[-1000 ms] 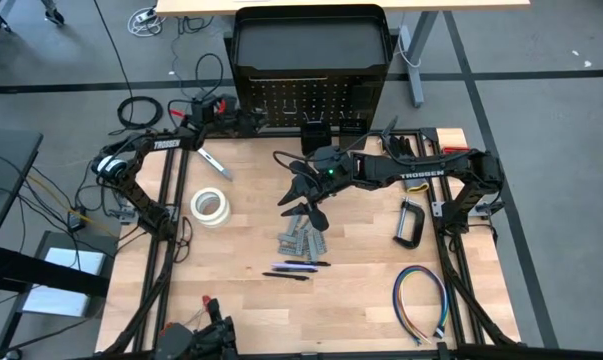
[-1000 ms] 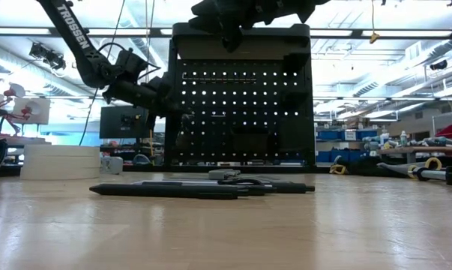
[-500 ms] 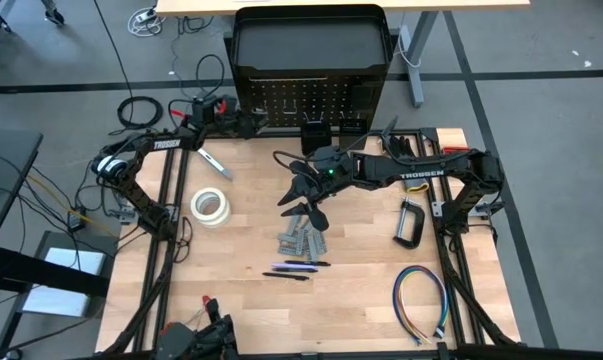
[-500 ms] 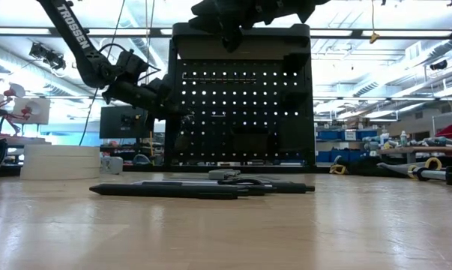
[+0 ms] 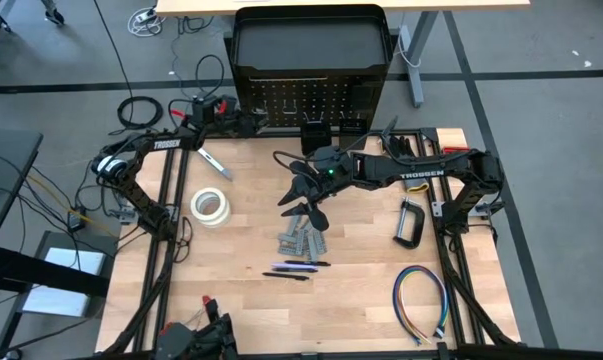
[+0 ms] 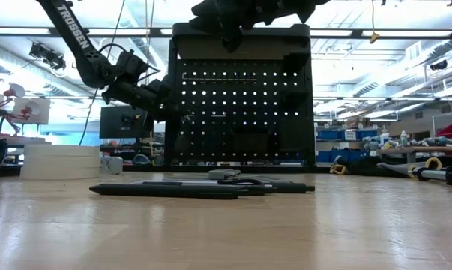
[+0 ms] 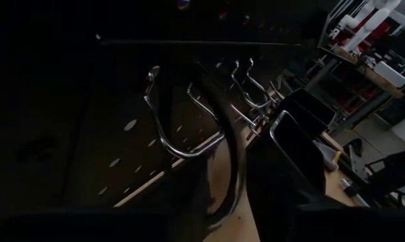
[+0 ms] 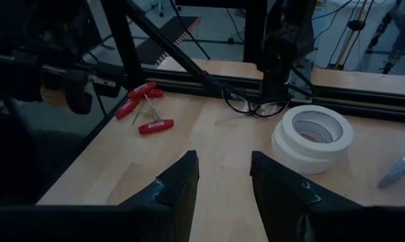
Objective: Hang tools onto peg board
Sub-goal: Hang the black safety glasses on the peg board
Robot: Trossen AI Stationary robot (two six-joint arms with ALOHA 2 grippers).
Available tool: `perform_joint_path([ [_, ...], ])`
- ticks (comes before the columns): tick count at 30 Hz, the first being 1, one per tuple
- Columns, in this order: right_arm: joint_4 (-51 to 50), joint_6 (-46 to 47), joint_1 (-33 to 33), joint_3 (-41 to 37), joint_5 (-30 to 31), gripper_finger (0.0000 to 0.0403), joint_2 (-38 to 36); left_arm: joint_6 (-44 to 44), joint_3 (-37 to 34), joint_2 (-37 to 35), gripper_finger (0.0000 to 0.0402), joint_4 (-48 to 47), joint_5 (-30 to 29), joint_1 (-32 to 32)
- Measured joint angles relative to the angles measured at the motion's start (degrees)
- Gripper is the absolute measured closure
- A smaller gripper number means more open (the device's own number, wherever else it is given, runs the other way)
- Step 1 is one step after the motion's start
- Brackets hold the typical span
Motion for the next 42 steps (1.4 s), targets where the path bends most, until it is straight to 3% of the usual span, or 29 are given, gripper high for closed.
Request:
perform_joint_path([
  [12,-0.84,0.00,0.00,0.00,0.01,0.0256,0.02,5.26,-0.02,-0.33,0.0282,-0.09,-0.96,-0.77],
  [21,-0.89,0.98,-1.29,0.00,-0.02,0.0256,0.02,10.67,0.00,-5.11,0.0282,0.40,-0.98,-1.92],
  [29,-0.92,1.73,-2.03,0.00,0.05,0.0256,0.02,12.79,-0.02,-5.37,0.0282,-5.51,-1.31,-1.93],
  [38,-6.85,0.65,-2.05,0.05,14.96,0.0256,-1.31,17.04,-0.02,-8.46,0.0282,-7.95,-1.69,-5.06],
  [42,-9.88,-0.23,-1.20,0.07,22.89,0.0256,-1.97,22.31,-0.04,-13.57,0.0282,-15.24,-5.98,-8.54],
])
